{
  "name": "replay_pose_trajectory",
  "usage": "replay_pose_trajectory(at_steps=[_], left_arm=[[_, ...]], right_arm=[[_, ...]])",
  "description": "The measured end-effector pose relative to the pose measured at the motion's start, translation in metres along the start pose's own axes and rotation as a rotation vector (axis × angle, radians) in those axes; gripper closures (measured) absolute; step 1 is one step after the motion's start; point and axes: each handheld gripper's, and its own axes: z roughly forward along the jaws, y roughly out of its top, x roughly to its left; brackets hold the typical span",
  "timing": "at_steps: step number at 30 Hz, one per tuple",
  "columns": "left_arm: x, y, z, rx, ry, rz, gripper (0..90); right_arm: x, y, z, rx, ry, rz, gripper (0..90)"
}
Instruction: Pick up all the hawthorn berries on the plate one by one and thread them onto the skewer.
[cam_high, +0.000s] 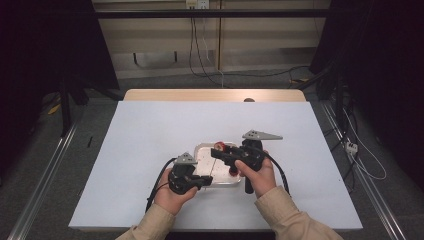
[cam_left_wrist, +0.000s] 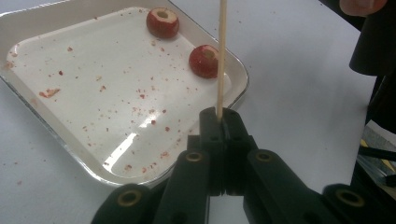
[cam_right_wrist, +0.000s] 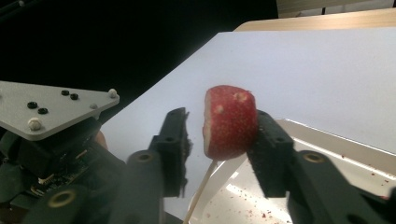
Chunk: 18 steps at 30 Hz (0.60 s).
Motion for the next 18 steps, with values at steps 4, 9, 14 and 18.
replay_pose_trajectory(at_steps=[4,9,14,18], left_arm=[[-0.0007,0.0000,-0.0005,-0.005,0.004,0.004,89.7],[-0.0023,0.0000,0.0014,-0.004,-0.003,0.015,89.7],[-0.0039,0.0009,0.0004,-0.001,-0.009,0.025,89.7],[-0.0048,0.0009,0.0013,-0.002,-0.014,0.028,89.7]], right_arm=[[-0.0027,0.0023,-0.0025,-0.021,-0.007,0.015,65.9],[-0.0035,0.0047,-0.0051,-0.027,0.006,0.042,72.2],[-0.0056,0.0072,-0.0050,-0.011,0.030,0.064,72.3],[-0.0042,0.0094,-0.0044,-0.005,0.033,0.055,72.3]])
